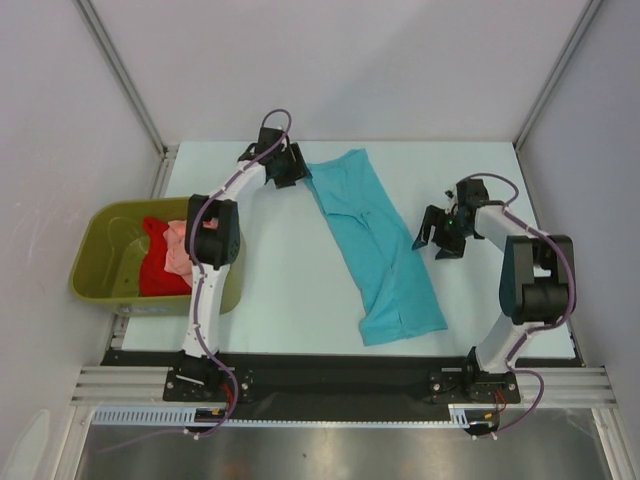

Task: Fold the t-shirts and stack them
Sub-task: Fold the tshirt

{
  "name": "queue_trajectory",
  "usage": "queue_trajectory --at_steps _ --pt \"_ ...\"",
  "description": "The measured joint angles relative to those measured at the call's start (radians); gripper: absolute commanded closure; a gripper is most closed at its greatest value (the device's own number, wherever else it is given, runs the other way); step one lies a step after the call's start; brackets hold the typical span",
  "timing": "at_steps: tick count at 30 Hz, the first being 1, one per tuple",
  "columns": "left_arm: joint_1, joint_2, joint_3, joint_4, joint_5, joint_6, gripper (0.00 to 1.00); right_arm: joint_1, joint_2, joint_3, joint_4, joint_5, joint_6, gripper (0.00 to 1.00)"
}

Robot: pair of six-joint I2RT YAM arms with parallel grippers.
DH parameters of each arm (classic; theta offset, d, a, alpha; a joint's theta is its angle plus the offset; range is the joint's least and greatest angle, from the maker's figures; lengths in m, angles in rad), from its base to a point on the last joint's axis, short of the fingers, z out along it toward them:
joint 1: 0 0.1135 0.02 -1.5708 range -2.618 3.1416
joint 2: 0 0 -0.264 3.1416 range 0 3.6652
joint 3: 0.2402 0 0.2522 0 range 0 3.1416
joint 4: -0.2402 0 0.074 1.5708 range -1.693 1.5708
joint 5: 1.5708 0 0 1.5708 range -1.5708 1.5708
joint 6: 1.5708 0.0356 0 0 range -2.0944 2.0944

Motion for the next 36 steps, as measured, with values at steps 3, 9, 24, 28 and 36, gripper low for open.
queue_trajectory --at_steps 3,9,24,28,36 --pt "0.0 0.029 0.007 0.027 0.01 -0.048 0.4 -0.003 -0.105 -0.086 -0.034 -0.003 0.034 0.21" --pt "0.0 0.051 0.008 0.065 0.022 -0.139 0.44 -0.002 -0.219 -0.167 -0.106 0.011 0.085 0.25" --pt "0.013 0.152 0.054 0.218 0.116 -0.303 0.87 -0.037 -0.339 -0.335 -0.243 0.07 0.165 0.4" --pt "0.014 0.204 0.116 0.253 0.146 -0.329 0.95 -0.027 -0.336 -0.348 -0.257 0.08 0.176 0.41" --pt "0.016 0.254 0.195 0.341 0.179 -0.357 0.72 0.045 -0.327 -0.394 -0.245 0.079 0.222 0.43"
